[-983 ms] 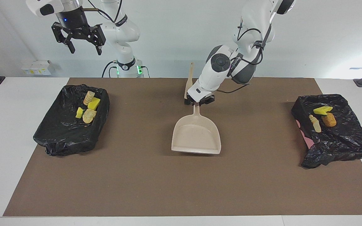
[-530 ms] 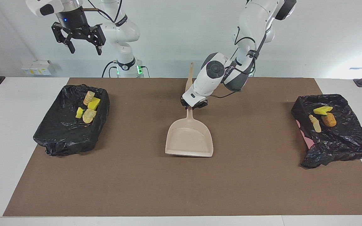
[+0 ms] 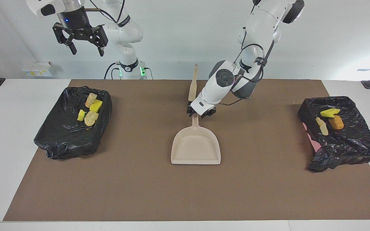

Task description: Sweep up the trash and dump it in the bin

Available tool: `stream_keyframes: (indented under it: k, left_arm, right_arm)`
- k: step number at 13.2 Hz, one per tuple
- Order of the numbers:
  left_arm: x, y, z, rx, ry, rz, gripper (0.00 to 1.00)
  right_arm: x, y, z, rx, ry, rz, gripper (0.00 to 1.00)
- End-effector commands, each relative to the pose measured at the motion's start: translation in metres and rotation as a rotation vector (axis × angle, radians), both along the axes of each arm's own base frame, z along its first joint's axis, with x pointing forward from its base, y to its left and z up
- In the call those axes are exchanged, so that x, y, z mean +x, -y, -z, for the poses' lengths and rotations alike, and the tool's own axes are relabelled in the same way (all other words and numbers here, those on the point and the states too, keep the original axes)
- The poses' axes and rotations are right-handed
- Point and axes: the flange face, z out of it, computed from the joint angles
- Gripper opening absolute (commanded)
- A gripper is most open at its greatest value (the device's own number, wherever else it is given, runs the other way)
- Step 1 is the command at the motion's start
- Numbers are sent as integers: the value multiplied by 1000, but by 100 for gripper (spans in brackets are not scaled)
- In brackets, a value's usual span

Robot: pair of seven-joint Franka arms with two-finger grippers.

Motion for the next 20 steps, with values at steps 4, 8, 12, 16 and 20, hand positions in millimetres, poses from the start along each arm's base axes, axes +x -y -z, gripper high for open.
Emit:
stream_keyframes:
  k: [4,8,12,16,20]
  left_arm:
    - [40,-53,-53,35,45,-65,100]
    - [71,-106,-76,50,136,-27,100]
    - [99,-188,-95,105,199,61,100]
    - [103,-249,-129,150,250,107,100]
    - [103,-301,-159,196,253,143,100]
  right_arm:
    - [-4,3,-4,-6,-7,-22,100]
    - [-4,3,-4,-6,-7,-22,100]
    - [-4,3,-4,-6,-7,-22,100]
    - [-4,3,-4,-6,-7,-22,100]
    - [-4,3,-4,-6,-7,-22,100]
